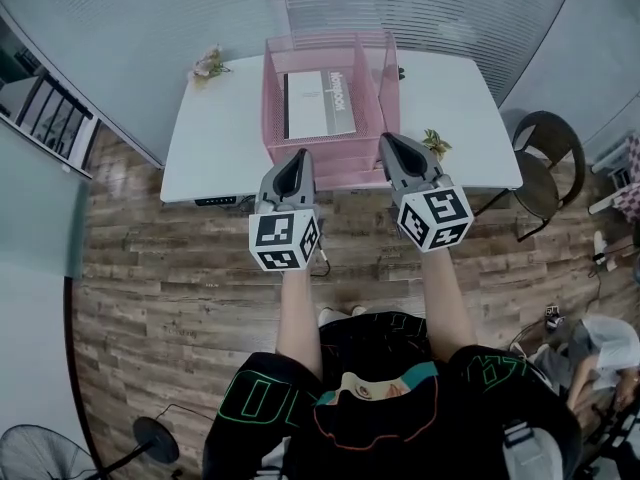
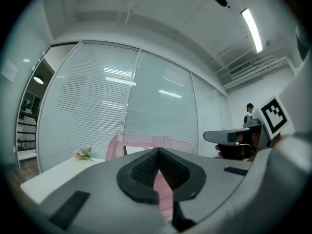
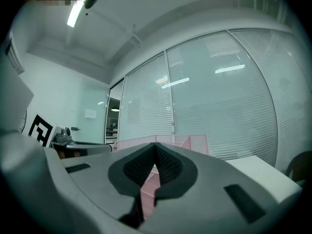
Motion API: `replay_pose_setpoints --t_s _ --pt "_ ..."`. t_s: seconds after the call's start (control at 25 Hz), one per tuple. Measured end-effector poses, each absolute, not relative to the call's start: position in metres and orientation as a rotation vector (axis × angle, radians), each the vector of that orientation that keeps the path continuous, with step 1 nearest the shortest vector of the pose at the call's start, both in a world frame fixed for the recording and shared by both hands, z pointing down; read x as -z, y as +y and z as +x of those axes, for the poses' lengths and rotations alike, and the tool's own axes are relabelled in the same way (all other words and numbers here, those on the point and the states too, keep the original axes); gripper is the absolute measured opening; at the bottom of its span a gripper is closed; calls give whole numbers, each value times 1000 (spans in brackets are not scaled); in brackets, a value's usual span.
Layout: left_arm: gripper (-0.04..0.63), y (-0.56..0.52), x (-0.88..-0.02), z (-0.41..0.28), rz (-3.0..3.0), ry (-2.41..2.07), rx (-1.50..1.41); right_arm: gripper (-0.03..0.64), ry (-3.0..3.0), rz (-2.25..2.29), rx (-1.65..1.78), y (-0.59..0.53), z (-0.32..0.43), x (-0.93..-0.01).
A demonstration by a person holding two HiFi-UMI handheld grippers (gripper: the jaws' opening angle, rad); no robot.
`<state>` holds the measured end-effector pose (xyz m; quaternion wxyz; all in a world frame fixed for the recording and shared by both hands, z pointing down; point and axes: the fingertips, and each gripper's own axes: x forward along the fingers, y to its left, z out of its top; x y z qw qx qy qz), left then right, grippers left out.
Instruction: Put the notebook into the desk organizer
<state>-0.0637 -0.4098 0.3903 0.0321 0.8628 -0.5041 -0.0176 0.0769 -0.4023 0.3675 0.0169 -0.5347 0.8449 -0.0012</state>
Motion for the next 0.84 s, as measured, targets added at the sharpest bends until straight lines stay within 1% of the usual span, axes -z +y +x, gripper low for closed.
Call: replay_pose_setpoints --t_s 0.2,0.84 --pt "-5 -406 -388 -62 2673 -1520 81 3 2640 -1667 -20 -402 75 -368" --pt "-5 -411 -391 -63 2639 -1570 34 2 2650 -1679 -72 -401 79 -362"
